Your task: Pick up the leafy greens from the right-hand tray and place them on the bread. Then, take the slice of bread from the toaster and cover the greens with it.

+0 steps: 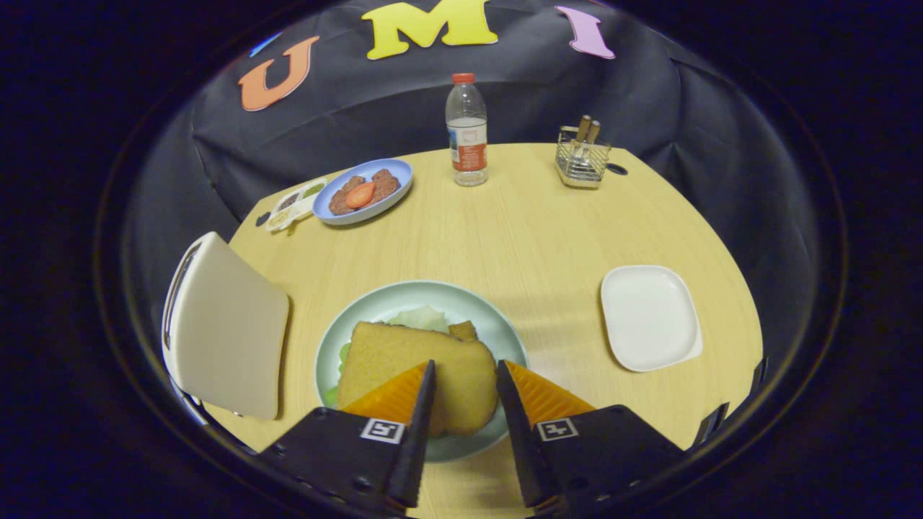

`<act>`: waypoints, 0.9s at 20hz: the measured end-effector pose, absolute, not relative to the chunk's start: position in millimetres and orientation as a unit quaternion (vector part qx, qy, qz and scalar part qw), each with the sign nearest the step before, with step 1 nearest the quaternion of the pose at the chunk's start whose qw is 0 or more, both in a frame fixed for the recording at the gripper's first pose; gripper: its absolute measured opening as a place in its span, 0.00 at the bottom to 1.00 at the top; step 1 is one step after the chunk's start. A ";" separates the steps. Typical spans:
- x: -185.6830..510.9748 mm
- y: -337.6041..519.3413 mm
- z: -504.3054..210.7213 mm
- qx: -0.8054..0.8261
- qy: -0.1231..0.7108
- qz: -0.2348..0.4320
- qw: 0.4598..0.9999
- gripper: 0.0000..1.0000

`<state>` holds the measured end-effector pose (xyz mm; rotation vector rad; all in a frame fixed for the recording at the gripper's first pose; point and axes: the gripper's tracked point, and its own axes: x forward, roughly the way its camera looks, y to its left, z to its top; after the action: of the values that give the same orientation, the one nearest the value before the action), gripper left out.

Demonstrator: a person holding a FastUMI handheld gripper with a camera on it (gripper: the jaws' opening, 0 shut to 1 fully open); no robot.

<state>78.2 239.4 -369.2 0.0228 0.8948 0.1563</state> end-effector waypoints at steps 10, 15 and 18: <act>50.3 242.0 -251.6 -0.046 0.293 0.164 0.941 0.96; 33.8 216.0 -150.4 -0.043 0.178 0.159 0.970 0.96; 22.9 184.8 -99.5 -0.035 0.116 0.137 0.983 0.96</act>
<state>22.9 184.8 -99.5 -0.0695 0.2337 0.2753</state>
